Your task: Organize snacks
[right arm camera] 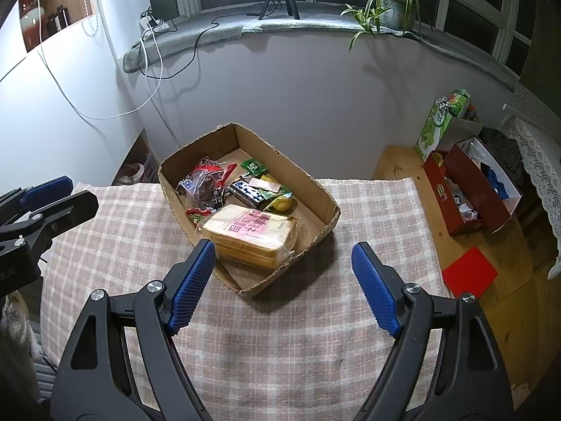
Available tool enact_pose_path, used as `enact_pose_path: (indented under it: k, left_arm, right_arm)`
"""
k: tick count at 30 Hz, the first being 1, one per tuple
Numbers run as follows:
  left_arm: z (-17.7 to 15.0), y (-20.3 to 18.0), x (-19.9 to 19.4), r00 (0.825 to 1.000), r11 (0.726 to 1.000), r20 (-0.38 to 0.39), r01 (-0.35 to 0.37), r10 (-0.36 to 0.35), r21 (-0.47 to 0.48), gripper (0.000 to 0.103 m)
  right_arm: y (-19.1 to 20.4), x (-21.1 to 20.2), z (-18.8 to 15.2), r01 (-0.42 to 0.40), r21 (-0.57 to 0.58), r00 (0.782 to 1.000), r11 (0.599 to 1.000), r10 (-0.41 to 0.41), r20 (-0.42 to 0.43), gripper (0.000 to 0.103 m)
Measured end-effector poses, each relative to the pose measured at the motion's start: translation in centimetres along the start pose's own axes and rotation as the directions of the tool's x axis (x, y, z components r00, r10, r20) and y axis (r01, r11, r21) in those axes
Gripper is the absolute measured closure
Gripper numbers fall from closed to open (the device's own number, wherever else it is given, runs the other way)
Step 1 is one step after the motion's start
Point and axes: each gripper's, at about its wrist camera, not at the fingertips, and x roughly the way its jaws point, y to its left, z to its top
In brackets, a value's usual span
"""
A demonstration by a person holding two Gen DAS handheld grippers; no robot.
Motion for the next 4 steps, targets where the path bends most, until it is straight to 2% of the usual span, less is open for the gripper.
enact_pose_path:
  k: [4]
  left_arm:
    - [-0.02,-0.03,-0.02,1.000,1.000,0.006,-0.003,0.003,-0.002,0.037]
  right_arm:
    - [-0.03,0.00,-0.12,0.003,0.001,1.000,1.000,-0.003,0.000,0.020]
